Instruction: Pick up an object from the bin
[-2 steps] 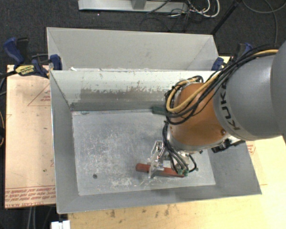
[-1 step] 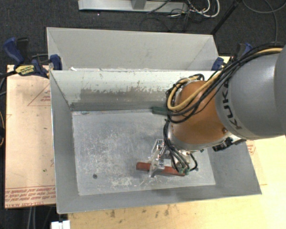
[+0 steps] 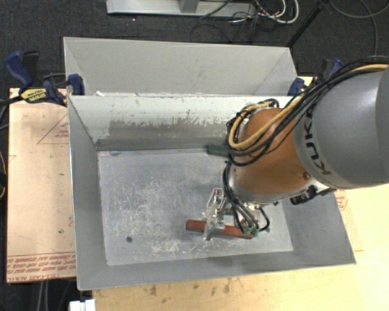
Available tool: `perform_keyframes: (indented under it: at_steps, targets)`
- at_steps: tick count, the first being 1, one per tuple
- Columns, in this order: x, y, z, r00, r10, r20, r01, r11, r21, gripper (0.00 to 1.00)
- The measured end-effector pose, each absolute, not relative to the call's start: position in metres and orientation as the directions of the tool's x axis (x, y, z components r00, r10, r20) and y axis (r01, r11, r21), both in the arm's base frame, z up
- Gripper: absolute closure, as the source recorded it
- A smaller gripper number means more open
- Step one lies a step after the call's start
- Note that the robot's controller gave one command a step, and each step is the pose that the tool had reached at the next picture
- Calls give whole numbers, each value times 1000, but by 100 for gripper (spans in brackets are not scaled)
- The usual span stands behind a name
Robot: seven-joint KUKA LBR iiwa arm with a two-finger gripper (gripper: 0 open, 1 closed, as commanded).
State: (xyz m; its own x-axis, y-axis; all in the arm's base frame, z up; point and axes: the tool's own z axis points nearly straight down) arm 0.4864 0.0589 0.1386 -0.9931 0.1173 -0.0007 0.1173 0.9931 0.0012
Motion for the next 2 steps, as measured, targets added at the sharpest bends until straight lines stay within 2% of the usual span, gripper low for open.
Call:
perform_keyframes:
  at_steps: [2]
  targets:
    - [486, 59, 151, -993, 117, 2, 117, 993, 0, 100]
